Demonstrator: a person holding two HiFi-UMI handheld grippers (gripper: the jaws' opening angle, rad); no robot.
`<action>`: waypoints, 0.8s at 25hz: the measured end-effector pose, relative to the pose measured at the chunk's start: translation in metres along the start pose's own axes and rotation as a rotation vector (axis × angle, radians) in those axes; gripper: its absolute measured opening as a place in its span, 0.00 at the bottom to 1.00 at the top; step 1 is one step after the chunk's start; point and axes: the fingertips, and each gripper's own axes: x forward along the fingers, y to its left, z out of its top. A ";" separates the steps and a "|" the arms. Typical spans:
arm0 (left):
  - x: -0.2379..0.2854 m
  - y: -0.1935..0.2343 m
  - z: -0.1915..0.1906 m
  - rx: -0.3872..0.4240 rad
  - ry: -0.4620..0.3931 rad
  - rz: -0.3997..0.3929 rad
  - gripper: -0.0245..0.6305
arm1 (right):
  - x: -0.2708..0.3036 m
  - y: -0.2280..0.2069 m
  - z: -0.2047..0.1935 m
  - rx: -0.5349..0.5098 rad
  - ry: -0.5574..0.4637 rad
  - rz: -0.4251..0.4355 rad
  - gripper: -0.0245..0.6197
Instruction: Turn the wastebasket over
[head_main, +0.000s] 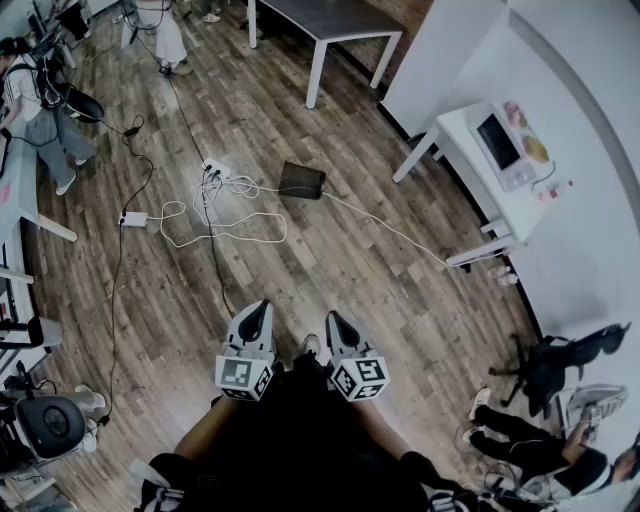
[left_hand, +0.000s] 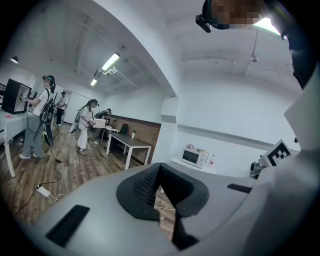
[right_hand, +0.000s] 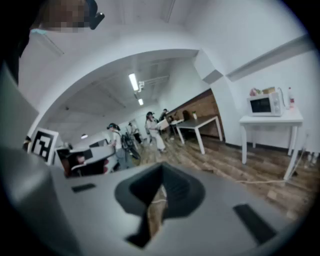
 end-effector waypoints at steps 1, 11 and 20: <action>0.000 0.001 -0.001 -0.002 -0.002 0.001 0.09 | 0.001 0.001 0.000 0.000 0.003 0.001 0.09; -0.011 0.012 -0.003 -0.026 0.006 -0.006 0.09 | 0.000 0.017 -0.003 0.024 -0.009 -0.001 0.09; -0.024 0.033 -0.008 -0.036 -0.009 -0.037 0.09 | 0.010 0.038 -0.005 0.004 -0.037 -0.014 0.09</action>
